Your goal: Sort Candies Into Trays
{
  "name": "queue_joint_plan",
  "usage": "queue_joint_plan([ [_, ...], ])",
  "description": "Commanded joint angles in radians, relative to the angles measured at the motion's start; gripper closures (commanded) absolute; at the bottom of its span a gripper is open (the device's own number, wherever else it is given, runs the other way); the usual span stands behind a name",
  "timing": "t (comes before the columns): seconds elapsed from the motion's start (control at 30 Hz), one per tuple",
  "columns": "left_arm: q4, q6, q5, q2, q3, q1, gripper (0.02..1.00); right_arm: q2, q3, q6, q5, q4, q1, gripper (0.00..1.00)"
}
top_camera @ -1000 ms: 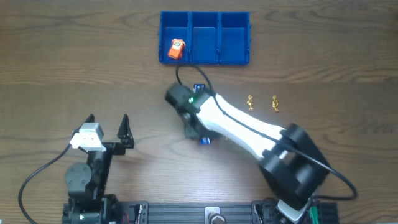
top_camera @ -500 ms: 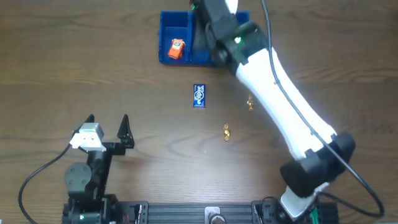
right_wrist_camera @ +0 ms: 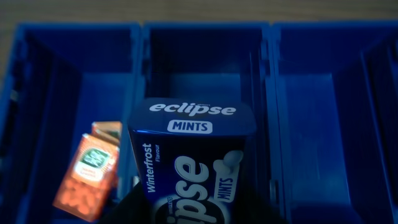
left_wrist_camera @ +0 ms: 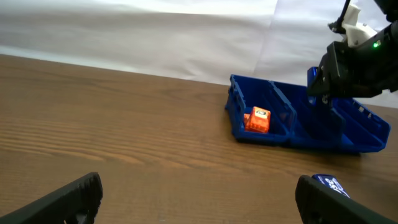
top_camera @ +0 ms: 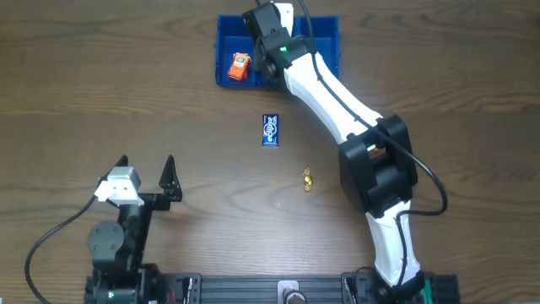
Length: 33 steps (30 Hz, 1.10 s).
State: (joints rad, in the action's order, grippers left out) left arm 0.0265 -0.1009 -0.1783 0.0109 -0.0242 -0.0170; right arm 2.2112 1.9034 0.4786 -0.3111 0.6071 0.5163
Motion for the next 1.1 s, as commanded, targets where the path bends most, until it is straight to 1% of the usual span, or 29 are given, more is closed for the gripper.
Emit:
queue_joint_plan([
  [0.03, 0.033, -0.004, -0.022, -0.007, 0.019, -0.002, 0.023, -0.026, 0.01, -0.016, -0.036, -0.007, -0.003, 0.855],
  [0.1, 0.033, -0.004, -0.021, -0.007, 0.019, -0.002, 0.02, -0.026, 0.01, -0.017, -0.04, -0.004, -0.003, 0.847],
  [0.17, 0.033, -0.004, -0.022, -0.007, 0.019, -0.002, 0.02, -0.026, 0.01, -0.016, -0.04, -0.005, -0.003, 0.761],
  [0.2, 0.033, -0.004, -0.021, -0.007, 0.019, -0.002, 0.02, -0.026, 0.01, -0.016, -0.04, -0.005, -0.003, 0.676],
  [0.23, 0.033, -0.004, -0.022, -0.007, 0.019, -0.002, 0.023, -0.026, 0.01, -0.016, -0.041, -0.006, -0.003, 0.524],
  [0.27, 0.033, -0.004, -0.022, -0.007, 0.019, -0.002, 0.02, -0.026, 0.01, -0.016, -0.04, -0.01, -0.003, 0.45],
  [0.33, 0.033, -0.004, -0.022, -0.007, 0.019, -0.002, 0.023, -0.026, 0.01, -0.016, -0.04, -0.024, -0.003, 0.347],
  [0.4, 0.033, -0.004, -0.021, -0.007, 0.019, -0.002, 0.023, -0.026, 0.01, -0.017, -0.04, -0.034, -0.003, 0.191],
  [0.43, 0.033, -0.004, -0.021, -0.007, 0.019, -0.002, 0.02, -0.026, 0.01, -0.017, -0.04, -0.039, -0.003, 0.145],
  [0.5, 0.033, -0.004, -0.021, -0.007, 0.019, -0.002, 0.02, -0.027, 0.01, -0.016, -0.04, -0.04, -0.003, 0.115],
  [0.6, 0.033, -0.004, -0.021, -0.007, 0.019, -0.002, 0.02, -0.035, 0.01, -0.016, -0.035, -0.013, -0.003, 0.106],
  [0.77, 0.033, -0.004, -0.022, -0.007, 0.019, -0.002, 0.02, -0.125, 0.01, -0.009, -0.019, 0.117, 0.023, 0.093],
  [0.8, 0.033, -0.004, -0.021, -0.007, 0.019, -0.002, 0.02, -0.153, 0.01, 0.006, -0.017, 0.162, 0.036, 0.086],
  [0.87, 0.033, -0.004, -0.022, -0.007, 0.019, -0.002, 0.02, -0.211, 0.01, 0.068, -0.008, 0.283, 0.074, 0.086],
  [0.9, 0.033, -0.004, -0.022, -0.007, 0.019, -0.002, 0.02, -0.243, 0.01, 0.116, -0.001, 0.384, 0.11, 0.086],
  [0.93, 0.033, -0.004, -0.021, -0.007, 0.019, -0.002, 0.02, -0.249, 0.01, 0.142, 0.0, 0.42, 0.123, 0.086],
  [1.0, 0.033, -0.004, -0.022, -0.007, 0.019, -0.002, 0.02, -0.249, 0.008, 0.18, 0.027, 0.488, 0.152, 0.086],
  [1.1, 0.033, -0.004, -0.021, -0.007, 0.019, -0.002, 0.02, -0.234, -0.053, 0.183, 0.112, 0.499, 0.174, 0.086],
])
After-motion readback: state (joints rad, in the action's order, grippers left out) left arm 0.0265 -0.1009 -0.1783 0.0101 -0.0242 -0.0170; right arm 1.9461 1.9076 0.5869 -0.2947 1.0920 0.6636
